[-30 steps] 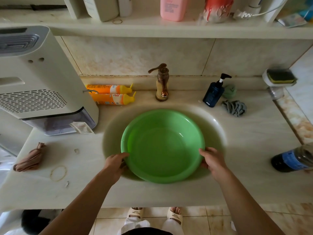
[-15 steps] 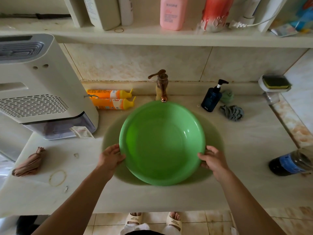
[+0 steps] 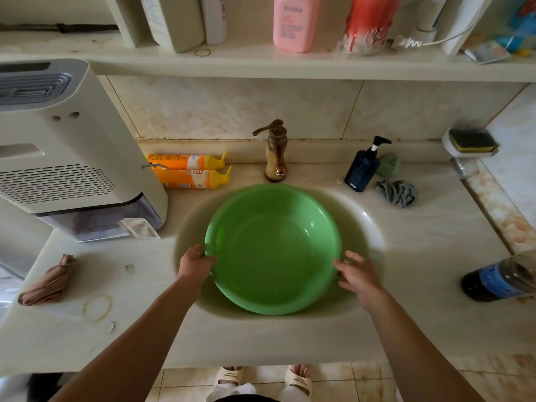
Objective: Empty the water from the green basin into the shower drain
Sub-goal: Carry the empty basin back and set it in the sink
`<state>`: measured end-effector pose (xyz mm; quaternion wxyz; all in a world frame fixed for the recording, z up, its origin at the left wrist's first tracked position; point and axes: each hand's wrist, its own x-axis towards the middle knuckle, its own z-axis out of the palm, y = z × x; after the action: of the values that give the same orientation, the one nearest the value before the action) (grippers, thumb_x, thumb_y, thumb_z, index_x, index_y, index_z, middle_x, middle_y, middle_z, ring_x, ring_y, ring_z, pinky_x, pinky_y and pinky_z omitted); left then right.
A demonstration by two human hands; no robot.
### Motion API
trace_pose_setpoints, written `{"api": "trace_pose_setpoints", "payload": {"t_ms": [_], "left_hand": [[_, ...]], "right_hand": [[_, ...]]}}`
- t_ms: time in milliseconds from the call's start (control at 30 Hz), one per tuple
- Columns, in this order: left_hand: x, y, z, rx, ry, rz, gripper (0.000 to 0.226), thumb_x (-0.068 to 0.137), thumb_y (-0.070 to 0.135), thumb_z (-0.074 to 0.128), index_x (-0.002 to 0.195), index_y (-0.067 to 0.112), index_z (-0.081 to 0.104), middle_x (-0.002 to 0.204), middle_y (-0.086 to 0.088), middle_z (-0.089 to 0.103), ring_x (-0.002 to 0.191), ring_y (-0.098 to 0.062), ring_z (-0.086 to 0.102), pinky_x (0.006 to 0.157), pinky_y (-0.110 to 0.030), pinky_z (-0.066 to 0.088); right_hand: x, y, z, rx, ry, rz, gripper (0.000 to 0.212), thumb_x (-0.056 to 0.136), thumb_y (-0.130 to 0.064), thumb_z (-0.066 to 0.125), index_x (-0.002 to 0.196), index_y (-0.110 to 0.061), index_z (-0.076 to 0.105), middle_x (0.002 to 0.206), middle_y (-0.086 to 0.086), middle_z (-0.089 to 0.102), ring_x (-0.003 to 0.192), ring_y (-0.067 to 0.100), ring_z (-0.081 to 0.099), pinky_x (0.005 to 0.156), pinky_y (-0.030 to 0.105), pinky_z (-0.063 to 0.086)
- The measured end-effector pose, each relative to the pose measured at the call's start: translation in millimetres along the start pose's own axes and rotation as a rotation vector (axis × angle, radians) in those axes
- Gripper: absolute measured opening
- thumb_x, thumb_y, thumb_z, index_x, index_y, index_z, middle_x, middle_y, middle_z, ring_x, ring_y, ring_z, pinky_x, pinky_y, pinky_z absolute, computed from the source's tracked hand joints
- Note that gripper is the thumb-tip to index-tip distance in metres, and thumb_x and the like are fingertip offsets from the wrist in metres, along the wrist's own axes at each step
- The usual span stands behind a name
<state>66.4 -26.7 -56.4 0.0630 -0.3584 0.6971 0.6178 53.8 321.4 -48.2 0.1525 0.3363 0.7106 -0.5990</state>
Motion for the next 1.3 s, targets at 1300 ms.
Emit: {"api": "trace_pose_setpoints", "payload": {"t_ms": [1300], "left_hand": [[0.0,-8.5,-6.1,-0.036,-0.029,-0.125,0.037,0.077,-0.018,0.06,0.103,0.005,0.072,0.085,-0.01,0.072,0.087,-0.034,0.068,0.083,-0.052,0.057]], "right_hand": [[6.4,16.1,-2.6,-0.03,-0.02,-0.001,0.021,0.082,0.01,0.06,0.09,-0.01,0.058,0.083,0.004,0.069,0.076,0.023,0.063,0.079,0.045,0.054]]}}
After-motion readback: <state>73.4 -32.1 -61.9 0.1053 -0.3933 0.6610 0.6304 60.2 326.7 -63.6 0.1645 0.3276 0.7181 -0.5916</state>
